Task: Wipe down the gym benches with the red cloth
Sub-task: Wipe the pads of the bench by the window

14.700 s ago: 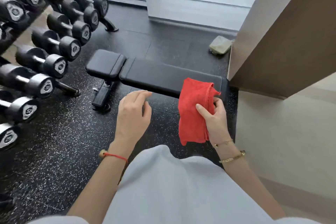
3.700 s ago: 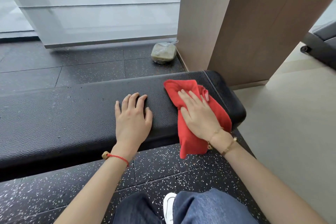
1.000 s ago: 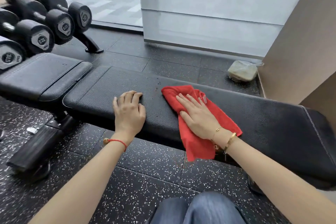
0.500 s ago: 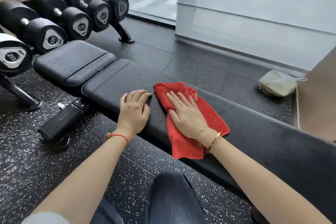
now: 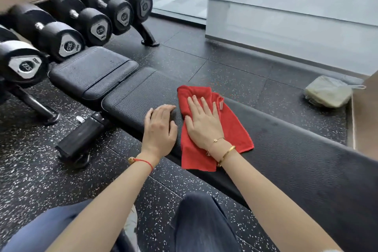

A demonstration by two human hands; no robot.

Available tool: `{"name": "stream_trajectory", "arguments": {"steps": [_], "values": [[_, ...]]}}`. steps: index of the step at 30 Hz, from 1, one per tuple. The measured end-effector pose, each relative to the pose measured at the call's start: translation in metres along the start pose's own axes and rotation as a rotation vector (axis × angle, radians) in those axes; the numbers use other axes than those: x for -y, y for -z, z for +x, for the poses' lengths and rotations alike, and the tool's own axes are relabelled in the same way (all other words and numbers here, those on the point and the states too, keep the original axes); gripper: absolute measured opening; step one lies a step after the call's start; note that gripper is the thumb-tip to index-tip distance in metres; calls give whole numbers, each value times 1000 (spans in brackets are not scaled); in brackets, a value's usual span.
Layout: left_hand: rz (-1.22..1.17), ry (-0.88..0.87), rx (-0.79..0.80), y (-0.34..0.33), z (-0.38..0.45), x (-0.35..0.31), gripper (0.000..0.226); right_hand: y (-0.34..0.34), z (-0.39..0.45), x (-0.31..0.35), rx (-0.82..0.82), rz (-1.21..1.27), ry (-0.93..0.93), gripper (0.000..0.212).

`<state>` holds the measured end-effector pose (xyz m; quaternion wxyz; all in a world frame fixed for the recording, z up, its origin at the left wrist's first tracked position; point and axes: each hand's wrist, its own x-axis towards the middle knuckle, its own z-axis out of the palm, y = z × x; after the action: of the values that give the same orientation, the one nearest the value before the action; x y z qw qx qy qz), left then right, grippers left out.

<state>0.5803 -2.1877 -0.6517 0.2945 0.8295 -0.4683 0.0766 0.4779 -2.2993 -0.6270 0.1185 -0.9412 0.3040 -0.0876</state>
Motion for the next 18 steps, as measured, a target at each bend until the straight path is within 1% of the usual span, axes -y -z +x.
{"name": "stream_trajectory", "arguments": {"steps": [2,4,8,10,12,15,18], "values": [[15,-11,4,-2,-1,1,43,0,-22,-4,1,2,77,61],[29,-30,5,-2,0,3,45,1,-38,-15,-6,-6,99,60],[64,-45,23,-3,0,3,46,7,-24,-37,-17,-54,-10,59],[85,-45,34,-1,0,3,47,6,2,-28,-21,-43,-93,59],[102,-42,52,0,1,3,48,2,23,-10,-16,-35,-121,60],[134,-51,88,2,2,3,52,-6,26,12,4,-17,-53,60],[148,-58,110,3,3,3,53,-2,-1,6,14,0,33,59]]}}
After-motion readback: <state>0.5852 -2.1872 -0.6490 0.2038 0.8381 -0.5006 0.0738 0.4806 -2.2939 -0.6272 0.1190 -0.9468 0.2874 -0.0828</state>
